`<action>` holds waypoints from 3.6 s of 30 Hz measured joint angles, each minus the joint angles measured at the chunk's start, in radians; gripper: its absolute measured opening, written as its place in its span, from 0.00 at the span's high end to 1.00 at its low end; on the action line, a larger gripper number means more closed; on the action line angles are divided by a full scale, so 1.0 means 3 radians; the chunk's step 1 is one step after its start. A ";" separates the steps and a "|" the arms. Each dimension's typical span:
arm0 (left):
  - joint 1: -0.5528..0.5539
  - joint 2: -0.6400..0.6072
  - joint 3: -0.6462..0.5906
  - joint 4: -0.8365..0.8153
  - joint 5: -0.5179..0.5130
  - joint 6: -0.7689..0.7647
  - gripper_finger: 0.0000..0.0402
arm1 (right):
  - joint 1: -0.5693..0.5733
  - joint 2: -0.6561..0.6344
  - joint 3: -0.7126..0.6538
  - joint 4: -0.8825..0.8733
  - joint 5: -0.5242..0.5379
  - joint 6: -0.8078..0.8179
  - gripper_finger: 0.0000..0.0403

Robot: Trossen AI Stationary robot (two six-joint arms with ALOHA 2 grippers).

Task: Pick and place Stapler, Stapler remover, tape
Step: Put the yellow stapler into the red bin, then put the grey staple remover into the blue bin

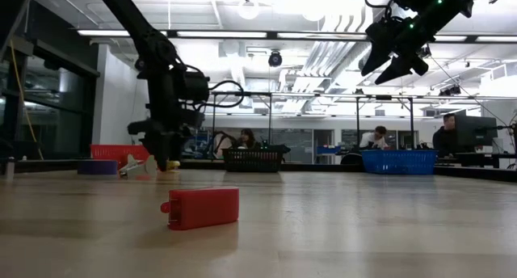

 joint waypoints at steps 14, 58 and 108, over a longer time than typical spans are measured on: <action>0.0000 0.0003 0.0000 0.0052 -0.0017 -0.0162 0.75 | 0.0000 0.0000 0.0000 -0.0001 -0.0008 0.0001 0.35; 0.0510 -0.0900 -0.0004 -0.0538 -0.1636 -0.3070 0.80 | 0.0000 0.0001 -0.0001 -0.0101 -0.0013 0.0091 0.35; -0.0364 -0.1313 -0.0003 -0.1125 -0.0766 -0.3022 0.50 | 0.0000 0.0001 -0.0001 -0.0209 -0.0210 -0.0007 0.35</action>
